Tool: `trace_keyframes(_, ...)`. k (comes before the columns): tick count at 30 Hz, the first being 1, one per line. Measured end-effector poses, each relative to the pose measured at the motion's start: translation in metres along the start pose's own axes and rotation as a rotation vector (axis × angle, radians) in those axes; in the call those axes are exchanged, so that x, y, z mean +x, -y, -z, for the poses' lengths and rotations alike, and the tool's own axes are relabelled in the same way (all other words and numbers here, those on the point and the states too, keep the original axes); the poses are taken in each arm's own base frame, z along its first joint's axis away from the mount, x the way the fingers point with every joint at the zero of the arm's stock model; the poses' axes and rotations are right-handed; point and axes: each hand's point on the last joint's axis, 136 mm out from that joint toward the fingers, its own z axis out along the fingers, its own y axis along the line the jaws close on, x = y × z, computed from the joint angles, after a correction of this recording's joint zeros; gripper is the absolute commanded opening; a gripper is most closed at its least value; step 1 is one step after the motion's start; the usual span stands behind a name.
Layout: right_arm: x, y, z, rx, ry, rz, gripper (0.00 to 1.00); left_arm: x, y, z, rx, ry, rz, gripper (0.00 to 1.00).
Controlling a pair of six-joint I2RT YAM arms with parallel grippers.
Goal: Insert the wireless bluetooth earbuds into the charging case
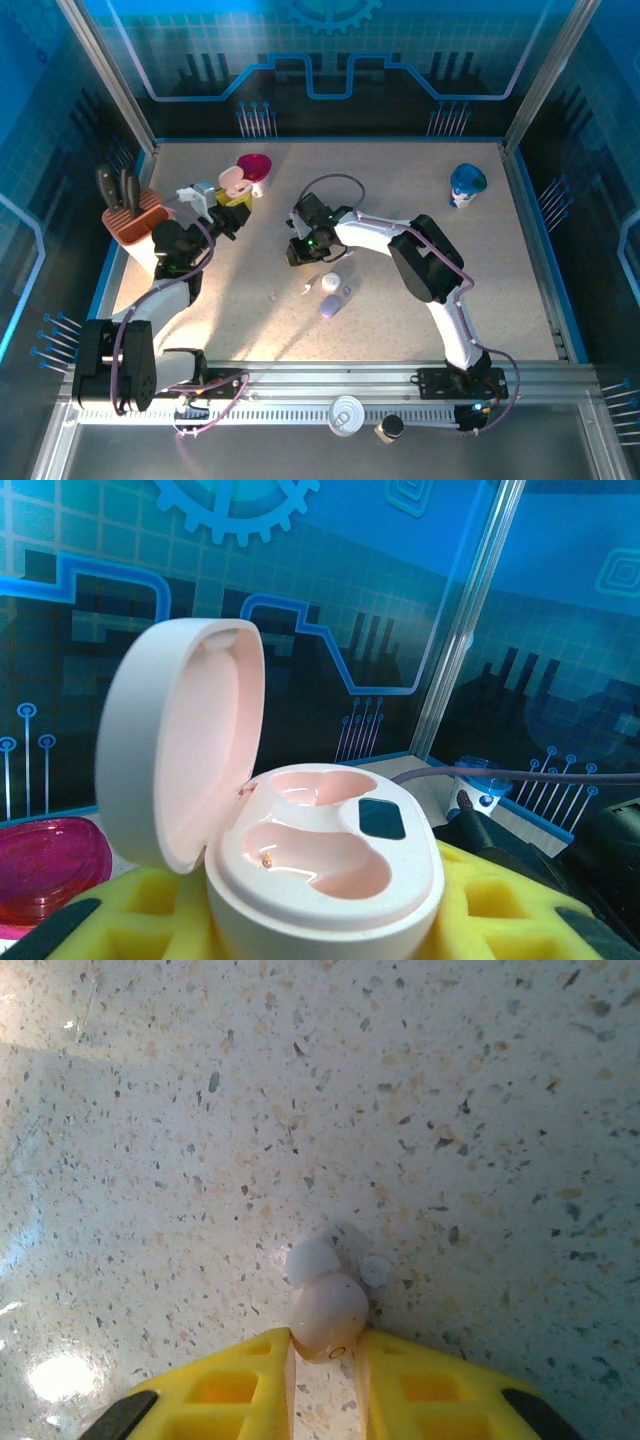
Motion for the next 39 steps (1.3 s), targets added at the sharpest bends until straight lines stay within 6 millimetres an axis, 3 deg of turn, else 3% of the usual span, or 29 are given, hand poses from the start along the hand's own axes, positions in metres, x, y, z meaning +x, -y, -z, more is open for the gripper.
trace_keyframes(7,0.009,0.010,0.014,0.026,0.028,-0.007,0.21,0.000,0.001,0.000,0.005,-0.001,-0.006,0.35)
trace_keyframes(12,0.022,0.031,0.059,0.051,0.099,-0.062,0.22,0.001,0.007,-0.002,0.023,-0.003,-0.022,0.35)
trace_keyframes(16,0.034,0.063,0.100,0.078,0.186,-0.142,0.22,0.004,0.019,-0.006,0.061,-0.010,-0.036,0.35)
trace_keyframes(20,0.066,0.110,0.122,0.139,0.218,-0.257,0.22,0.016,0.040,-0.011,0.123,-0.036,-0.051,0.35)
trace_keyframes(25,0.124,0.154,0.125,0.219,0.166,-0.380,0.22,0.030,0.069,-0.012,0.197,-0.072,-0.076,0.35)
trace_keyframes(27,0.137,0.158,0.124,0.229,0.147,-0.398,0.22,0.031,0.077,-0.012,0.219,-0.073,-0.086,0.35)
trace_keyframes(30,0.139,0.157,0.127,0.226,0.159,-0.399,0.24,0.032,0.084,-0.012,0.236,-0.075,-0.100,0.35)
trace_keyframes(39,0.136,0.150,0.126,0.186,0.180,-0.430,0.42,0.038,0.084,-0.012,0.236,-0.098,-0.107,0.35)
